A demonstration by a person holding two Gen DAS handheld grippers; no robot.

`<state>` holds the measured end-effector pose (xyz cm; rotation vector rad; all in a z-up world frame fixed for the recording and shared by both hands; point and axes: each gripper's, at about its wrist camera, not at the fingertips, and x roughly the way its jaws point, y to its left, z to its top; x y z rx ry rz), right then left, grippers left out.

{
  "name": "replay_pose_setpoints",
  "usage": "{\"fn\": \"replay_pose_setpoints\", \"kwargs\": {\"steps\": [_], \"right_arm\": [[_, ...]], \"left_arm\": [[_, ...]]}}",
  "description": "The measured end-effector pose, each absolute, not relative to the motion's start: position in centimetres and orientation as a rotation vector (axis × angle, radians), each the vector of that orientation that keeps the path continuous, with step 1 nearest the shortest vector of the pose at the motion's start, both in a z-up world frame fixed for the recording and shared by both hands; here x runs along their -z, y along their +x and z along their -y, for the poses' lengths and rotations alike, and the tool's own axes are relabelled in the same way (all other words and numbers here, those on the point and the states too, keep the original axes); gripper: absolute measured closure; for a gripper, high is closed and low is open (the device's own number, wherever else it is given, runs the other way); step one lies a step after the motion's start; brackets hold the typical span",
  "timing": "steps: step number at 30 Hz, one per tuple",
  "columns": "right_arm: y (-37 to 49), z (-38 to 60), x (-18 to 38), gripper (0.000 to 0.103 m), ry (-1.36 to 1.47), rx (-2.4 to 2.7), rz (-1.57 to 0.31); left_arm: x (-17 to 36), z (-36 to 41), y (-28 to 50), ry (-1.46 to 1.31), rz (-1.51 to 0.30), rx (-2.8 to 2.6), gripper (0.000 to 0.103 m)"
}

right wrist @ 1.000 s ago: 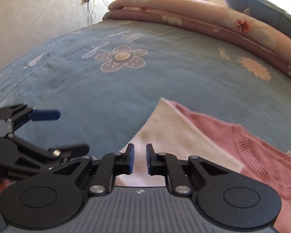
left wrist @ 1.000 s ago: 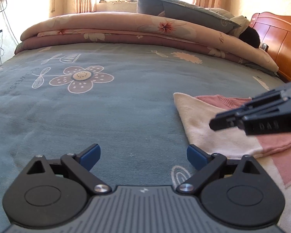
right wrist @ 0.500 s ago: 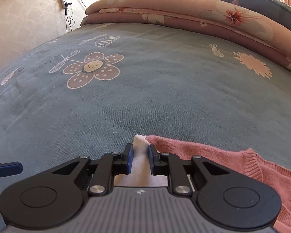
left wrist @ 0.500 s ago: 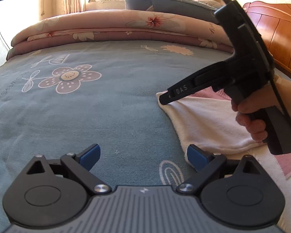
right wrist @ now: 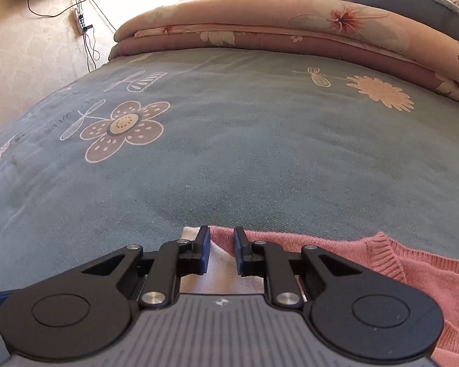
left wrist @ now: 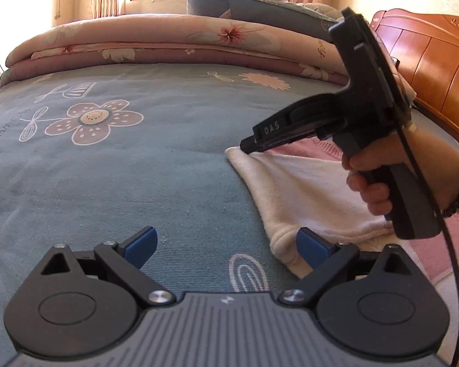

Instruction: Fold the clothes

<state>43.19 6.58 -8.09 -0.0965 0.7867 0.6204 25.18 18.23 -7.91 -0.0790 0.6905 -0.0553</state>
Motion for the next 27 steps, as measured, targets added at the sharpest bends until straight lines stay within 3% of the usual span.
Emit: {"fn": "replay_pose_setpoints", "kwargs": {"steps": [6, 14, 19, 21, 23, 27], "right_arm": [[40.3, -3.6, 5.1, 0.078, -0.110, -0.687, -0.781], [38.3, -5.4, 8.3, 0.074, -0.180, -0.733, -0.862], [38.0, -4.5, 7.2, 0.074, -0.163, -0.731, -0.872], [37.6, -3.2, 6.5, 0.069, -0.158, -0.731, -0.877], [37.4, -1.1, 6.2, 0.058, -0.107, -0.724, -0.903], [38.0, 3.3, 6.8, 0.049, 0.032, -0.713, -0.994]], "left_arm": [[8.0, -18.1, 25.1, -0.066, -0.694, 0.064, 0.006], [7.9, -19.0, 25.1, -0.106, -0.698, 0.055, 0.006], [7.5, -18.7, 24.8, -0.116, -0.685, 0.109, 0.006], [7.3, -18.5, 24.7, -0.129, -0.677, 0.143, 0.006], [7.2, -18.0, 24.6, -0.151, -0.673, 0.202, 0.006], [7.0, -16.4, 24.9, -0.217, -0.661, 0.383, 0.005]]}}
